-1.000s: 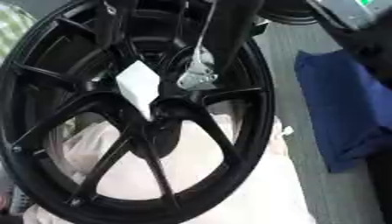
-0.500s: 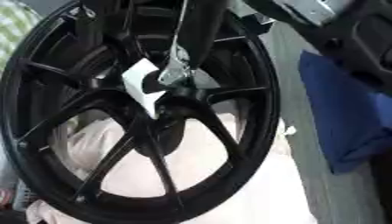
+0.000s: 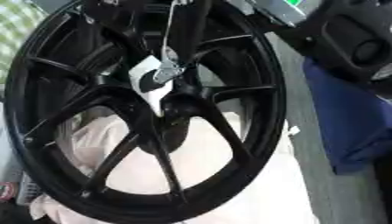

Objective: Pull the pin out of the wheel hub.

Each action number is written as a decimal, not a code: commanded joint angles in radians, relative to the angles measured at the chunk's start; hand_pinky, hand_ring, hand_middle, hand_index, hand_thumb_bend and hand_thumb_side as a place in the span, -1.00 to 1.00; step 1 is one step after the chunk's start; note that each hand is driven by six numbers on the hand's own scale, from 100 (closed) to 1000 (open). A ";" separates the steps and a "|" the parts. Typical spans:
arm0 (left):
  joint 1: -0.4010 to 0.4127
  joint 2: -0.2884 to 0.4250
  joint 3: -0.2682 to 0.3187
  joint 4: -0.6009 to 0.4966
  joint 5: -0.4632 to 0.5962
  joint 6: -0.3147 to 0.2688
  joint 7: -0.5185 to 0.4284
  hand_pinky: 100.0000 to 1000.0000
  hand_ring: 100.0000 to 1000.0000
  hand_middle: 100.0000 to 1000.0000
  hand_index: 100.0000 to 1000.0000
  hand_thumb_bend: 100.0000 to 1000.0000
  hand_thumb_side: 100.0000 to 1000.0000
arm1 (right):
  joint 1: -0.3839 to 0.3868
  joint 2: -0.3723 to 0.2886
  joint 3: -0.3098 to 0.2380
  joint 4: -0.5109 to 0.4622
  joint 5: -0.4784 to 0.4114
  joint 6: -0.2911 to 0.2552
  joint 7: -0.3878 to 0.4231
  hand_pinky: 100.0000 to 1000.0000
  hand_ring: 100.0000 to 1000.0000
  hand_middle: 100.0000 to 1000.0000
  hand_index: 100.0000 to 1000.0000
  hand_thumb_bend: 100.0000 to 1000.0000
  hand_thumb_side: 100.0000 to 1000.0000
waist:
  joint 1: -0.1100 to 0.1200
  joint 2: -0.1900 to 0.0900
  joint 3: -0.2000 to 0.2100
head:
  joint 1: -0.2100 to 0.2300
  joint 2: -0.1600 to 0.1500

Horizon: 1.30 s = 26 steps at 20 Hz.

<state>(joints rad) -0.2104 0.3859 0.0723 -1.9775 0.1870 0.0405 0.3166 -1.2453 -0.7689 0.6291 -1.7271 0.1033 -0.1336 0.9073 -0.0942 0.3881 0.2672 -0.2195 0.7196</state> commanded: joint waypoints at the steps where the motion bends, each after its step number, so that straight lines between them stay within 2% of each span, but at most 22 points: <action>1: -0.008 0.015 0.009 -0.015 0.001 -0.001 -0.003 0.33 0.43 0.12 0.30 -0.50 0.42 | -0.004 -0.019 -0.002 0.008 0.011 -0.013 0.000 0.76 0.81 0.52 0.70 -0.30 -0.71 | 0.007 -0.018 0.003 | 0.005 -0.002; 13: -0.011 0.013 0.007 -0.013 0.000 0.002 -0.010 0.34 0.43 0.12 0.30 -0.50 0.43 | 0.021 -0.034 -0.003 0.025 0.011 -0.030 0.000 0.76 0.82 0.53 0.73 -0.28 -0.69 | 0.007 -0.011 0.005 | 0.004 -0.001; 16: -0.011 0.013 0.007 -0.013 0.000 0.002 -0.011 0.34 0.43 0.12 0.30 -0.50 0.43 | 0.026 -0.036 -0.015 0.025 -0.007 -0.026 0.000 0.77 0.82 0.52 0.74 -0.35 -0.64 | 0.008 -0.010 0.004 | 0.002 0.001; 21: -0.008 0.013 0.007 -0.012 0.000 0.002 -0.011 0.34 0.43 0.12 0.30 -0.50 0.43 | 0.021 -0.045 -0.072 -0.014 -0.058 0.014 0.000 0.76 0.81 0.51 0.73 -0.36 -0.65 | 0.010 -0.012 -0.001 | 0.003 0.003; 26: -0.006 0.013 0.008 -0.011 -0.001 0.002 -0.011 0.34 0.43 0.12 0.30 -0.50 0.43 | 0.020 -0.060 -0.122 -0.066 -0.100 0.070 0.000 0.75 0.81 0.50 0.73 -0.42 -0.57 | 0.011 -0.017 -0.005 | 0.002 0.004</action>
<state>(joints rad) -0.2115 0.3853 0.0719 -1.9768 0.1873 0.0446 0.3086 -1.2058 -0.7986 0.5348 -1.7694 0.0199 -0.0772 0.9080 -0.0917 0.3952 0.2625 -0.2168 0.7201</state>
